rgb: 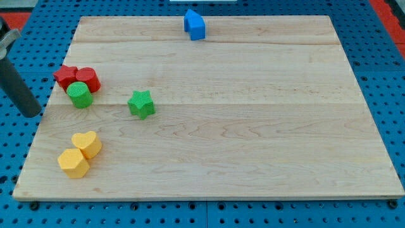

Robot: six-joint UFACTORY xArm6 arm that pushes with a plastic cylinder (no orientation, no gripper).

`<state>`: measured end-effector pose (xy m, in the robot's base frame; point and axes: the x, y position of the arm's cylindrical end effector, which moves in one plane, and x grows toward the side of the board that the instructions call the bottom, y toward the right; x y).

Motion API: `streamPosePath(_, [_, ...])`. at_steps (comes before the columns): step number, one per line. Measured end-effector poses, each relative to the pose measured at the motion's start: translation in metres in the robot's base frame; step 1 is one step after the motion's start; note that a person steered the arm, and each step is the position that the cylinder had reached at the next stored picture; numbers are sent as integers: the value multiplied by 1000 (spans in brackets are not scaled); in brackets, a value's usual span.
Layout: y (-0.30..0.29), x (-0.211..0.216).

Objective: Push the green circle to green star

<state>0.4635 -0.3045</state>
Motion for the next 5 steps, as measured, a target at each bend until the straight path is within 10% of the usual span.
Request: streamPosePath(5, [54,-9])
